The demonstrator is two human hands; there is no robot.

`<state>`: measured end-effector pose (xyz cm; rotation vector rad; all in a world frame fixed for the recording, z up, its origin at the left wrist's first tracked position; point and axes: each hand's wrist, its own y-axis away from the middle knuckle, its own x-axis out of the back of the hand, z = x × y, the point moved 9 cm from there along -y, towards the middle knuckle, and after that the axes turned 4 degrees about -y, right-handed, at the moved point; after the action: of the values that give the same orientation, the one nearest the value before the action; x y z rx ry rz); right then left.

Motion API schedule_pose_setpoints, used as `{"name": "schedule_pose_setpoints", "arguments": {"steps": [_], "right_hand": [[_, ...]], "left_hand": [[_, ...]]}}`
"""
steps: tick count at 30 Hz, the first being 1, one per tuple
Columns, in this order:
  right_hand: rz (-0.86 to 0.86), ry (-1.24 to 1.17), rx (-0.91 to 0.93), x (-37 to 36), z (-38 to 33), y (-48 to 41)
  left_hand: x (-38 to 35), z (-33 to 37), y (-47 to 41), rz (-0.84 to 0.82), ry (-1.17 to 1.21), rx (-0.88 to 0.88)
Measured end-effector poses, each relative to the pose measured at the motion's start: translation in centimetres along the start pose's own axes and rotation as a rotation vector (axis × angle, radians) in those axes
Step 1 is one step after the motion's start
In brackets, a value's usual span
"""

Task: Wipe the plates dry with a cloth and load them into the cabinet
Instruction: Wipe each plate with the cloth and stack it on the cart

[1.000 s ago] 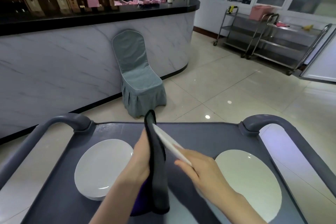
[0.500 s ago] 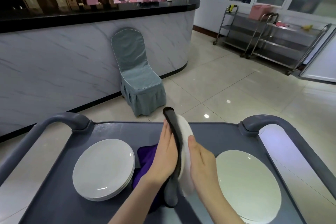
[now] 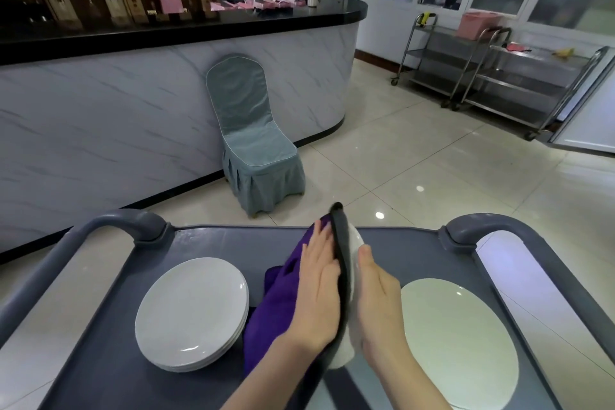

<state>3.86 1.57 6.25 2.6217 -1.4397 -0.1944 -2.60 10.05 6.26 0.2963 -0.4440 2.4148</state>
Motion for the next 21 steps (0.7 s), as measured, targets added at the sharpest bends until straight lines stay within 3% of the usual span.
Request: {"name": "schedule_pose_setpoints", "arguments": {"steps": [4, 8, 12, 15, 21], "right_hand": [[-0.029, -0.054, 0.030, -0.5, -1.0, -0.1], [-0.042, -0.025, 0.033, 0.0, -0.5, 0.1], [-0.102, -0.028, 0.019, 0.6, -0.8, 1.0], [-0.136, -0.099, -0.071, 2.6, -0.9, 0.1], [-0.263, -0.100, -0.190, 2.8, -0.5, -0.6]], "left_hand": [[-1.1, 2.4, 0.4, -0.024, -0.210, -0.184], [-0.8, 1.5, -1.4, -0.143, -0.180, -0.090], [1.3, -1.3, -3.6, -0.118, -0.054, 0.102], [2.9, -3.7, -2.8, -0.128, -0.041, 0.147], [0.6, -0.7, -0.4, -0.262, -0.403, -0.246]]}}
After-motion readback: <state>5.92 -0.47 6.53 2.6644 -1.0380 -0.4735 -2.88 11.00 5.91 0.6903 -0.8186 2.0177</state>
